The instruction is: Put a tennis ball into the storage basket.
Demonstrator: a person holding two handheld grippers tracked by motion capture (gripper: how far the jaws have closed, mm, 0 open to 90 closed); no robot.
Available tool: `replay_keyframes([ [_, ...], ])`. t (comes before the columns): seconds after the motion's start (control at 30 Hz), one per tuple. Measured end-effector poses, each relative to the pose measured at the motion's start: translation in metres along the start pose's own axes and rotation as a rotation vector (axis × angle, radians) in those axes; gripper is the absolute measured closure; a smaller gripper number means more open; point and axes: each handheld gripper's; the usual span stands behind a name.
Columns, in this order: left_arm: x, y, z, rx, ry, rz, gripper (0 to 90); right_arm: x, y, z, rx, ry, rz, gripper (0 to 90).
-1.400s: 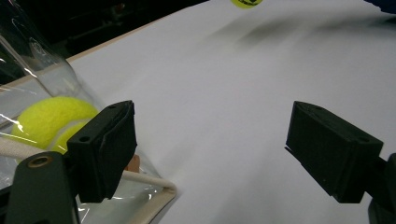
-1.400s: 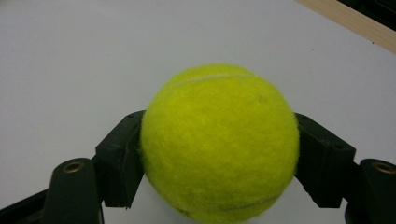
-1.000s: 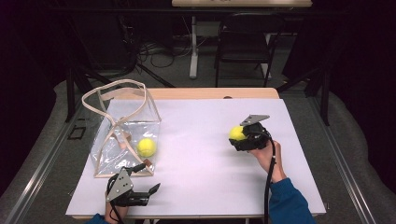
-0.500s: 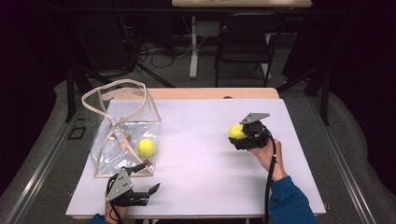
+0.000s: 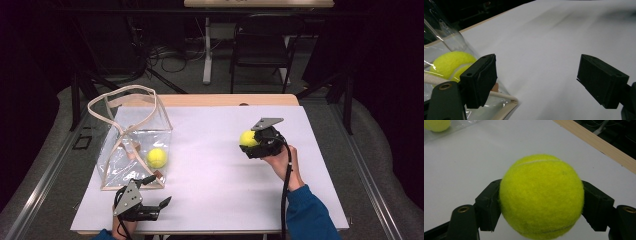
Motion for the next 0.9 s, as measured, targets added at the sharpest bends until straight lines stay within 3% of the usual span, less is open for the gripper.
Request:
replay_keyframes([
  [0.9, 0.000, 0.000, 0.000, 0.000, 0.001, -0.001, 16.0, -0.015, 0.017, 0.019, 0.001, -0.033, 0.061, 26.3],
])
Point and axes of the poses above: each handheld gripper's, and its own axes: y roughly forward along the jaws, z roughly out of its top, x roughly to its right, and after that the axes turned 14 degrees about x, right-handed
